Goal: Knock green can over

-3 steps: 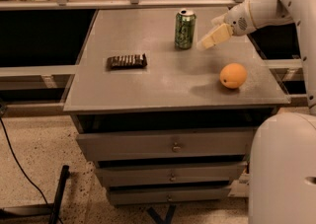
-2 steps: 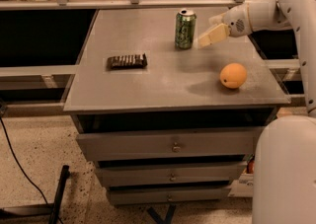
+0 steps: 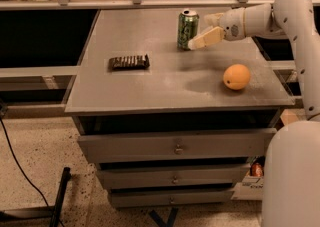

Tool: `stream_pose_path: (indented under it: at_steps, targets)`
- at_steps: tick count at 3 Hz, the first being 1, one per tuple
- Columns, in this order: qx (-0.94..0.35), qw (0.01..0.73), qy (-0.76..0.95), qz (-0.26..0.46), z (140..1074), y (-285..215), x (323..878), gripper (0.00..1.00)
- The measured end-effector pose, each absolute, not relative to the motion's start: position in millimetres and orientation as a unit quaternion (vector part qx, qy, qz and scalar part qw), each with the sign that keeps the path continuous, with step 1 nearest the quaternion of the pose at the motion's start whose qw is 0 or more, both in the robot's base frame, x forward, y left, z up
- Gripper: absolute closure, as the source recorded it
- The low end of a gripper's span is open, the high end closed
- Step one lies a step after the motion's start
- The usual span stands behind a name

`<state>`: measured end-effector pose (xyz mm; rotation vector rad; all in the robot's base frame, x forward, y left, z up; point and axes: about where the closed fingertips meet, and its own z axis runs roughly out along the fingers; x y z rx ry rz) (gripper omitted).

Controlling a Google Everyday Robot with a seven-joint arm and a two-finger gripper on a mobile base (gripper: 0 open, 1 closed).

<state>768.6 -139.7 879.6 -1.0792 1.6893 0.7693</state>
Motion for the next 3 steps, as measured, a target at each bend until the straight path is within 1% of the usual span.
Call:
stream_pose_path:
  at_steps: [3]
  targets:
    - [-0.441,0.522,0.652,0.329,846.3,-109.4,793.3,0.00]
